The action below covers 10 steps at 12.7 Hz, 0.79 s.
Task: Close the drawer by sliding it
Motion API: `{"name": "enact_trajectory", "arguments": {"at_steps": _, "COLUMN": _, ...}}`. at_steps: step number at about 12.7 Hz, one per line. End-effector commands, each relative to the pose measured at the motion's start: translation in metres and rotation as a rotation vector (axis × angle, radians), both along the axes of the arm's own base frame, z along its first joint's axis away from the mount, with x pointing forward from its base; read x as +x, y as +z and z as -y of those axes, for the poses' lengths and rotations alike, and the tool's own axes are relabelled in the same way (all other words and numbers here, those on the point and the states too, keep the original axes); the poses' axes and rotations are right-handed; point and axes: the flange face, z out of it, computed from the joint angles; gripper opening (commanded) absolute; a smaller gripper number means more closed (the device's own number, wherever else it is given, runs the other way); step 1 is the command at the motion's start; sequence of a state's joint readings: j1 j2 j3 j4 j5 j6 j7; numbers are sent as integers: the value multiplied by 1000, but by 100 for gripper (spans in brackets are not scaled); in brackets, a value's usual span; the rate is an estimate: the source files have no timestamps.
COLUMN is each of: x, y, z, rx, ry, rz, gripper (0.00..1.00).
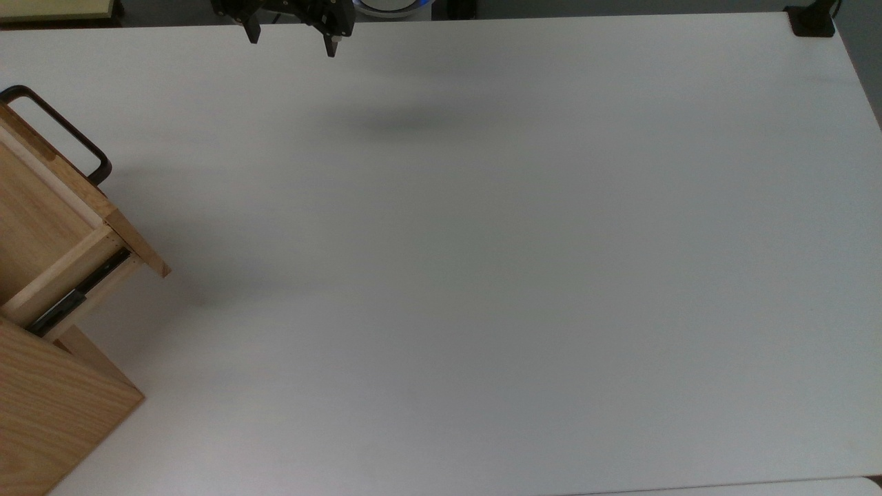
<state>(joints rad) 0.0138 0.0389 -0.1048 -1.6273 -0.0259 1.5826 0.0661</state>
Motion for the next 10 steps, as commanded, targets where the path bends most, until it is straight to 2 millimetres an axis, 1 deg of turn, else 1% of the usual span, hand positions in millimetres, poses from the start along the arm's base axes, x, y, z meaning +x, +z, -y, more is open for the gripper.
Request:
{"name": "enact_trajectory", "arguments": {"at_steps": 1, "x": -10, "y": 14, "z": 0, "rx": 6, "ry": 4, "rz": -4, "gripper": 80}}
{"name": "enact_trajectory", "arguments": {"at_steps": 3, "x": -10, "y": 14, "z": 1, "rx": 10, "ry": -59, "rz": 1, "gripper": 54}}
{"name": "enact_trajectory", "arguments": {"at_steps": 5, "x": -10, "y": 14, "z": -3, "rx": 13, "ry": -87, "rz": -1, "gripper": 24}}
{"name": "enact_trajectory", "arguments": {"at_steps": 7, "x": -9, "y": 15, "z": 1, "rx": 28, "ry": -135, "rz": 9, "gripper": 19}}
{"name": "enact_trajectory", "arguments": {"at_steps": 10, "x": -7, "y": 15, "z": 34, "rx": 17, "ry": -299, "rz": 52, "gripper": 19}}
